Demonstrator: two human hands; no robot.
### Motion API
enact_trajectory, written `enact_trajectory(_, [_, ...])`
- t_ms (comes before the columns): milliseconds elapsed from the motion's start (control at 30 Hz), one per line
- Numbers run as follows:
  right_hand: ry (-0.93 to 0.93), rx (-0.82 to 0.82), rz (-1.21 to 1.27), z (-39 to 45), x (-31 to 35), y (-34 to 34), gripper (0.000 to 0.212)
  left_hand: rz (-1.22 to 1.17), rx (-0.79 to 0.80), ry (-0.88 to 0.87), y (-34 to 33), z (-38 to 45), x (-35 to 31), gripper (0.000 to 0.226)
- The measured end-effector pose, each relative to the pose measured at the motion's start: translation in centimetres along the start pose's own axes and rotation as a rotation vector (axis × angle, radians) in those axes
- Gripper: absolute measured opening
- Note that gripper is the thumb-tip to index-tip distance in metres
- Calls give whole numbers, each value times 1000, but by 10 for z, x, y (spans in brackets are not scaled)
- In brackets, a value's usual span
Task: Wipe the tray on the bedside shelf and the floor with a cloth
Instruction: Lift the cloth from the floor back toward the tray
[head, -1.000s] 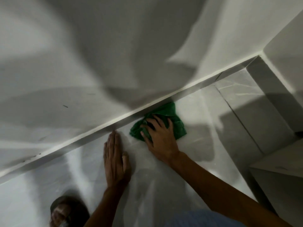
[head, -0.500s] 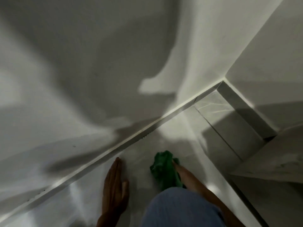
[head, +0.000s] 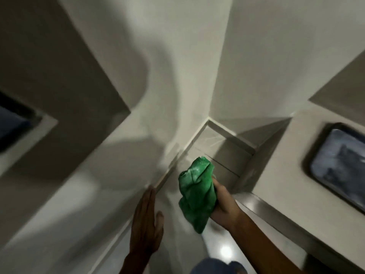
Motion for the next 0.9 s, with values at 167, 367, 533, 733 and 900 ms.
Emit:
enact_trajectory(167, [118, -56, 100, -114, 57, -4, 57, -5, 55, -97, 64, 18, -95, 72])
enact_trajectory(367, [342, -252, 214, -261, 145, 55, 50, -72, 132, -238, 78, 29, -236, 73])
enact_trajectory(533, [546, -532, 19, -345, 212, 110, 51, -134, 224, -323, 45, 34, -335, 73])
enact_trajectory(733, [717, -889, -223, -338, 264, 166, 47, -65, 274, -439, -18, 57, -392, 78])
enact_trajectory(900, [614, -1268, -817, -277, 286, 187, 51, 97, 320, -626, -80, 82, -403, 76])
Point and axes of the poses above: each hand's wrist, its own z-axis towards the middle knuckle, its own y-axis out of the back of the hand, x = y × z, the point moved 5 cm from there along z, towards the middle knuckle, and after that the axes turned 3 degrees about z, right-handed, at the moved point
